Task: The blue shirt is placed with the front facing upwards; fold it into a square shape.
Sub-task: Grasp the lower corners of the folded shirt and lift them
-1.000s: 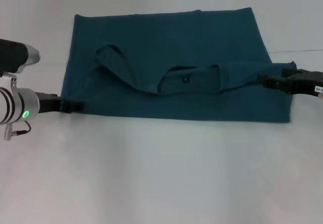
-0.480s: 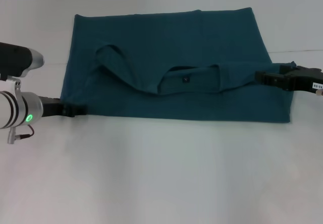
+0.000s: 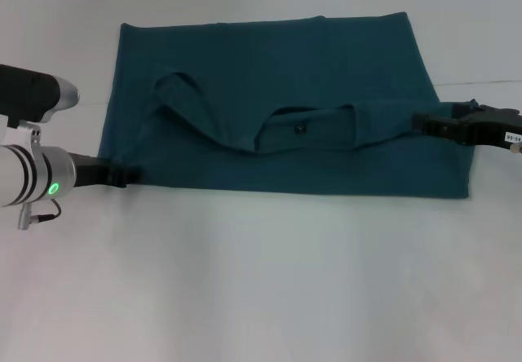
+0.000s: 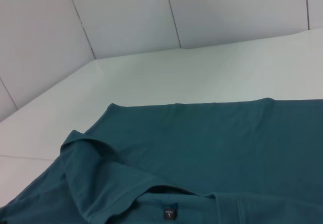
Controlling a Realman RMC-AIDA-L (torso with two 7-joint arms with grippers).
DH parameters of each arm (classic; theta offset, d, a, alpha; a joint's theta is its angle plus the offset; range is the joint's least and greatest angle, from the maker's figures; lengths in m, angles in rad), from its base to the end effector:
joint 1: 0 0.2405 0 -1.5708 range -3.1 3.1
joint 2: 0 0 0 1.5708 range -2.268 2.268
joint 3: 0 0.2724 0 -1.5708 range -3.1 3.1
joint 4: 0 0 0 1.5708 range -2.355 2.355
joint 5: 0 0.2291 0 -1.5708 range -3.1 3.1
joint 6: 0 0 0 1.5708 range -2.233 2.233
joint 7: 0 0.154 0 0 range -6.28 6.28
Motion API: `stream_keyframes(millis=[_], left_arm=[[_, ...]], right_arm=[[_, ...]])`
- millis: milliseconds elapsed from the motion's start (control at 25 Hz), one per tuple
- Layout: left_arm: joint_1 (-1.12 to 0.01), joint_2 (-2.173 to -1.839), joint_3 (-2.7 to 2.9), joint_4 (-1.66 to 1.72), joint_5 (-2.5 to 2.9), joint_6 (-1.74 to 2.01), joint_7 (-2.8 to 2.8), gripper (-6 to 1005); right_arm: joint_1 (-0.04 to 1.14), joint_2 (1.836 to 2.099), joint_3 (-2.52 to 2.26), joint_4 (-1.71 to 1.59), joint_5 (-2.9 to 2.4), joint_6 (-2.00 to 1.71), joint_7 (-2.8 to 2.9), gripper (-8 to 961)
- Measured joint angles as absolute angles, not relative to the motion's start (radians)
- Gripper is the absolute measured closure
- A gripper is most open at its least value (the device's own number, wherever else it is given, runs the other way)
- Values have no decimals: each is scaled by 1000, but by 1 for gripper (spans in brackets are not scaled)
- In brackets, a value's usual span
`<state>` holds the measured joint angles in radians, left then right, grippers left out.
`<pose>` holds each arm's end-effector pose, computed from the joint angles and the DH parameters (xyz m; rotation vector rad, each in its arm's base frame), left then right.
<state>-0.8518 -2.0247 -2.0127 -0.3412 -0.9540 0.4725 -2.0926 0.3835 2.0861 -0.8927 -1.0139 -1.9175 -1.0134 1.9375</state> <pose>-0.2933 0.4879 -0.0502 -2.1089 -0.9929 -0.0061 0.3090 0.4095 0.0546 -2.0891 1.0109 0.5381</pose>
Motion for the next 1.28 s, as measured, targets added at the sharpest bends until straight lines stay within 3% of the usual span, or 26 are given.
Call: stream_keyframes(millis=[400,640,1040,1280], left_arm=[[-853,-2018,-2013,-327,-954,463,-2101,687],[-847,-2020,-2013,-326,-954,464,-2096,883],[-831,-2025,-2011,-354,-953,480,-2093,978],[-727,-2042,-2018,-530,-952,564,-2098,974]], right_arm=[[383,2086,-893,-1014,-1917,-1017,1937,25],[384,2086,-893,-1014,-1917,-1018,1937,26],[378,2086,-893,-1014,-1917,-1019,1935,27],[370,2086,-883,-1014,-1929,-1019,1936,28]])
